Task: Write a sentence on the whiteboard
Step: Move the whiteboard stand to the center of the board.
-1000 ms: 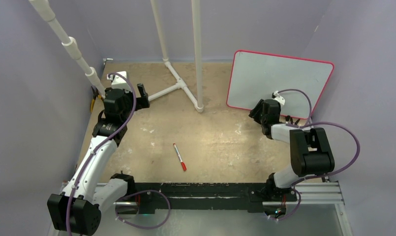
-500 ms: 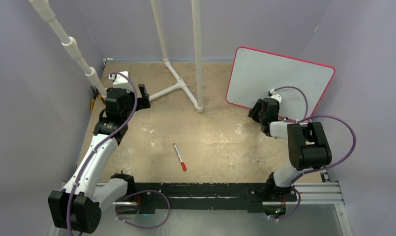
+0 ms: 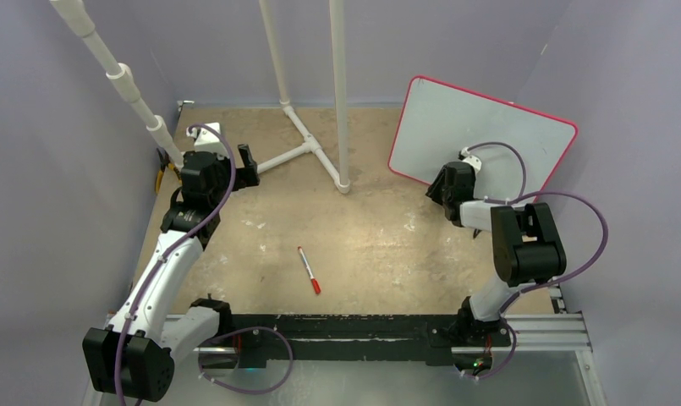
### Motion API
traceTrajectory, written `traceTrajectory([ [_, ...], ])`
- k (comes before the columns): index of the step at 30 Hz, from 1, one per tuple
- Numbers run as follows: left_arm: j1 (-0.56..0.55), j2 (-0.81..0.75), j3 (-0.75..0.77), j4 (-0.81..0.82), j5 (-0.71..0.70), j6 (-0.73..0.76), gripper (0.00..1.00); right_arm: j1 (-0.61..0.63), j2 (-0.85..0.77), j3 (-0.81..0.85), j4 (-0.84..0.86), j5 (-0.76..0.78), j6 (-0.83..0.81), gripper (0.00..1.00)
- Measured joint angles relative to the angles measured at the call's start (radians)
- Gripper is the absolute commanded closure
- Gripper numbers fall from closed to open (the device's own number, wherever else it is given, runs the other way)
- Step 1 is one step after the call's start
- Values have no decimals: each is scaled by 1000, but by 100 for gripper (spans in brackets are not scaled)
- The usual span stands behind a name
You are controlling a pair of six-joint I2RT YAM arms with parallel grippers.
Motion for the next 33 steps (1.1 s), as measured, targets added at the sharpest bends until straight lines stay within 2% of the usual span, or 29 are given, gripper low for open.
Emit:
traceTrajectory([
  [6, 0, 0, 0, 0, 0, -5, 4, 0, 27, 32, -31, 16, 0, 71],
  [14, 0, 0, 0, 0, 1, -5, 4, 0, 27, 32, -36, 25, -23, 100],
  [23, 0, 0, 0, 0, 5, -5, 4, 14, 19, 27, -41, 18, -63, 100],
  [33, 0, 0, 0, 0, 9, -5, 4, 150, -73, -46, -90, -5, -56, 100],
])
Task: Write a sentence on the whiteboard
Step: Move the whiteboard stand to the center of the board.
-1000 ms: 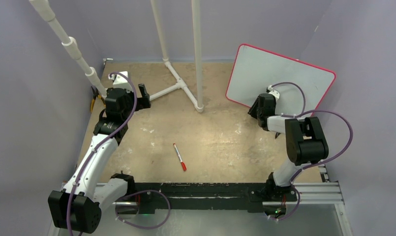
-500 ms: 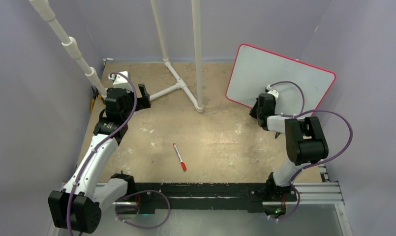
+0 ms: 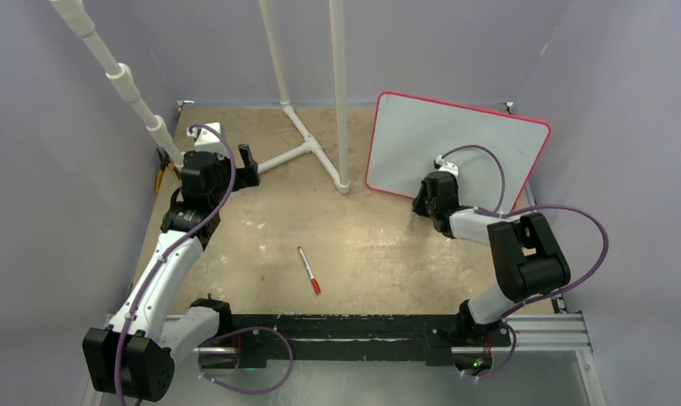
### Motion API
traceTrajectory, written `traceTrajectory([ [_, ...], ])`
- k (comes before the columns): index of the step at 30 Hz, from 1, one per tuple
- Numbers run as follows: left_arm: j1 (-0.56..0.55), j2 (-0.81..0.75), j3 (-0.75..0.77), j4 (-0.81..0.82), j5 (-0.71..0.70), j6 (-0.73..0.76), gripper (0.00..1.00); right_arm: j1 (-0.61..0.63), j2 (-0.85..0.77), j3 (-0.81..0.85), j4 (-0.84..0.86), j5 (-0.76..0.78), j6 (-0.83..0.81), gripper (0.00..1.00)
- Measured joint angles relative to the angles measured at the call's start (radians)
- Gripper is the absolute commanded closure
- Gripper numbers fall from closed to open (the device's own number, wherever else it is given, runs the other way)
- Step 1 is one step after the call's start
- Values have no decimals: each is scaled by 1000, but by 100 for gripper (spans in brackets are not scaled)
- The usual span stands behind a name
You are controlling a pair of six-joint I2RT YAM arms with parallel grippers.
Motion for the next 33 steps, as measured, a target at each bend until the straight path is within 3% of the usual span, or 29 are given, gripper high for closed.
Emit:
traceTrajectory([
  [25, -17, 0, 0, 0, 17, 0, 5, 158, -174, -145, -53, -20, 126, 100],
  [26, -19, 0, 0, 0, 17, 1, 5, 162, -185, -154, -55, -21, 129, 98],
  [29, -25, 0, 0, 0, 22, 1, 5, 169, -224, -174, -71, -24, 138, 67],
  [33, -27, 0, 0, -3, 26, 1, 5, 171, -283, -190, -104, -50, 177, 48],
])
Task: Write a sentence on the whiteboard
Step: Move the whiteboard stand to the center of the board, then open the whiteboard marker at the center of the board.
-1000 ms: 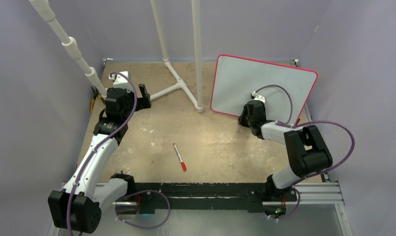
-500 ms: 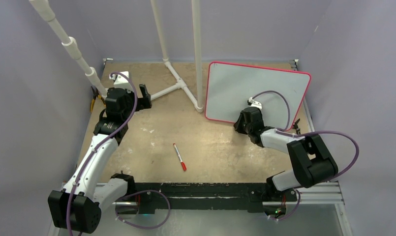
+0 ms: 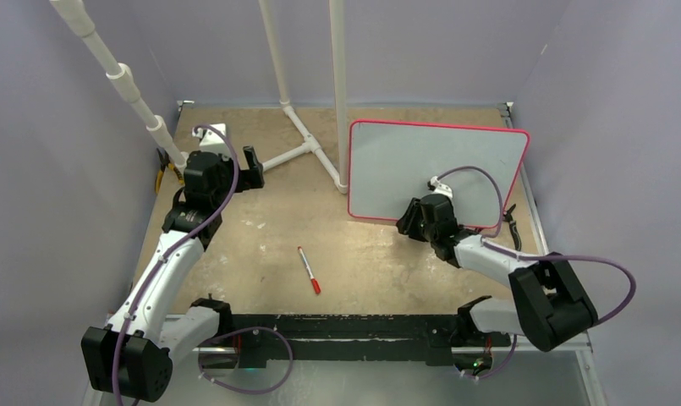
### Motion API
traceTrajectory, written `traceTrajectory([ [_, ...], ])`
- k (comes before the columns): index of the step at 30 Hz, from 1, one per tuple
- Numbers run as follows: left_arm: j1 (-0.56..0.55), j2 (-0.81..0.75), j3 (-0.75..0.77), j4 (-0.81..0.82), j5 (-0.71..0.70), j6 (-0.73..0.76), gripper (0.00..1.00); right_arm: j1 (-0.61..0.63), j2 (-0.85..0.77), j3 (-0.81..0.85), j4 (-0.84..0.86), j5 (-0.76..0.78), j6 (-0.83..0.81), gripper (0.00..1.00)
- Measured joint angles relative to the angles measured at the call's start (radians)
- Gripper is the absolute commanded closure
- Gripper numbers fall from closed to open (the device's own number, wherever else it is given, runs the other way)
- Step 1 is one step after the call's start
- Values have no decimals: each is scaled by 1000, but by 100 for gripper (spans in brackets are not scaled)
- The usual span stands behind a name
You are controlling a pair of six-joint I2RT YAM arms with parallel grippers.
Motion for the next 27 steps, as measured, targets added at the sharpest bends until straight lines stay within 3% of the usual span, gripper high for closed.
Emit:
traceTrajectory([
  [5, 0, 0, -9, -13, 4, 0, 5, 13, -105, -22, -37, -42, 34, 41],
  [11, 0, -3, -23, -41, 14, -3, 6, 43, -230, -43, -74, -78, 44, 40],
  [16, 0, -11, -45, -79, 15, -19, 6, 184, -286, -40, -115, -69, 52, 42],
  [21, 0, -11, -47, -112, 15, -29, 6, 419, -183, 55, -151, -1, 85, 43],
  [27, 0, -15, -47, -126, 12, -29, 6, 665, 111, 310, -158, 99, 113, 44],
])
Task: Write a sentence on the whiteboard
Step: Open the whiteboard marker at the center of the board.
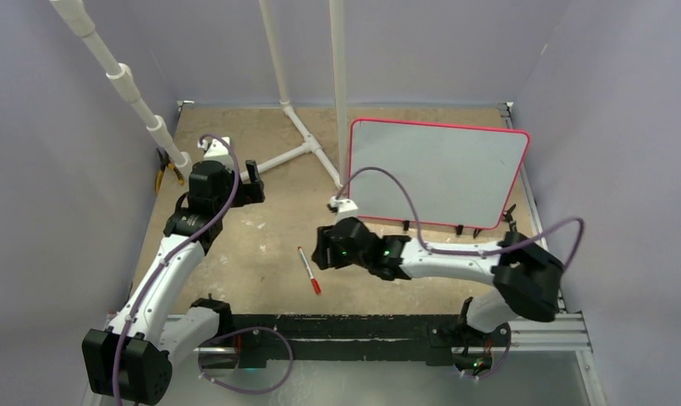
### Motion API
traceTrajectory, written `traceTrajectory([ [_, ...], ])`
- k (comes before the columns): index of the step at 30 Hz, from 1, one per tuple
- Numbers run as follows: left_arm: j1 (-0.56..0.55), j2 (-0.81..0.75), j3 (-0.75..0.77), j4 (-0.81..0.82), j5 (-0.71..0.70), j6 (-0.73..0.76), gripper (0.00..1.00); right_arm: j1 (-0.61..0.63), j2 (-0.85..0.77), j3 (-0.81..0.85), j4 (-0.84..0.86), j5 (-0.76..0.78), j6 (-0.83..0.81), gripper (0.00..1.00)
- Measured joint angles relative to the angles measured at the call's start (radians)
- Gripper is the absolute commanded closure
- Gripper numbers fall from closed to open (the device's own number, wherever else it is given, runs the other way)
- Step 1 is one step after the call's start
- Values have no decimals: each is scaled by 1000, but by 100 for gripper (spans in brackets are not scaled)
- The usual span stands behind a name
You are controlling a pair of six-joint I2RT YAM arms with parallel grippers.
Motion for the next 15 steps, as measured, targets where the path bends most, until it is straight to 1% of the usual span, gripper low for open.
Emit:
traceTrajectory([
  [5, 0, -19, 0, -5, -14, 0, 6, 134, 272, 261, -62, 64, -1, 46],
  [8, 0, -23, 0, -6, -22, 0, 6, 177, 398, 386, -119, 100, -5, 49],
  [11, 0, -25, 0, -10, -25, 0, 6, 201, 463, 438, -182, 133, -7, 50],
  [15, 0, -29, 0, -13, -25, 1, 6, 199, 487, 461, -266, 177, -6, 50],
])
